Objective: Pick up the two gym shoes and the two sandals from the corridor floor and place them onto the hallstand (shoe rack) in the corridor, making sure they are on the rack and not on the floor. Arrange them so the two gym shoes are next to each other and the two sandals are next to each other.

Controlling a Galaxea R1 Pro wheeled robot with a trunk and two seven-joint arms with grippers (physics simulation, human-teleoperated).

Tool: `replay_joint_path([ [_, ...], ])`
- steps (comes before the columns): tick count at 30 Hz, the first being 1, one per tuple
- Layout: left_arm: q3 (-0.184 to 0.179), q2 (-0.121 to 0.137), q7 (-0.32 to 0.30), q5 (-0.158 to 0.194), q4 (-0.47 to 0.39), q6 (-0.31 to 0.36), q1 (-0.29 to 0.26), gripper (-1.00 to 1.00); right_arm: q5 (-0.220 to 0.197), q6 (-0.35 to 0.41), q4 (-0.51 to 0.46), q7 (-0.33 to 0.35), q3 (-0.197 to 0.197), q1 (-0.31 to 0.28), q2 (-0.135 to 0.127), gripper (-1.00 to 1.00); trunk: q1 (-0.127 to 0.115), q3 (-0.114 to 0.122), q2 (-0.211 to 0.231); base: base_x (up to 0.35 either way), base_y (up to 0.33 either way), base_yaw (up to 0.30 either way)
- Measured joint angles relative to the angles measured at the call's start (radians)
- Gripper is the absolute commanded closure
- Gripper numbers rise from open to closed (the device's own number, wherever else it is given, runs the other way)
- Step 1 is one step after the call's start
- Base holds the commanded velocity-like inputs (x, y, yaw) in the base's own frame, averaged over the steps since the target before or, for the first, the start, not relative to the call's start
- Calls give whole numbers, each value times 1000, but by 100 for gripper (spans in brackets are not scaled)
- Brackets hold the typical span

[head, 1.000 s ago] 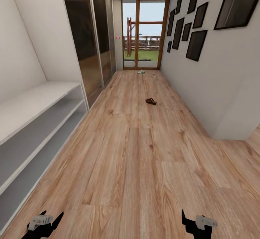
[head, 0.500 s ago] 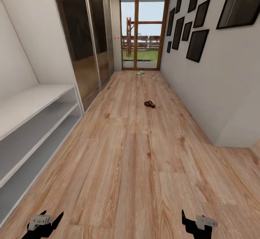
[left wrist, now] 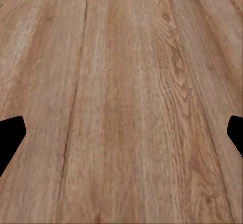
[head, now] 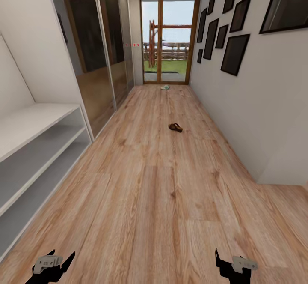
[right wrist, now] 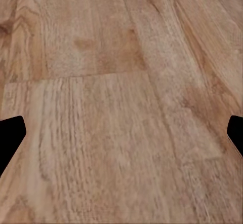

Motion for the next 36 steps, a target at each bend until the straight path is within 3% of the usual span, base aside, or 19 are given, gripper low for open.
replay_joint_path([
  [36,-1,0,0,0,0,0,0,-100,0,0,0,0,0,0,0,-100,0,0,0,309,-129,0],
])
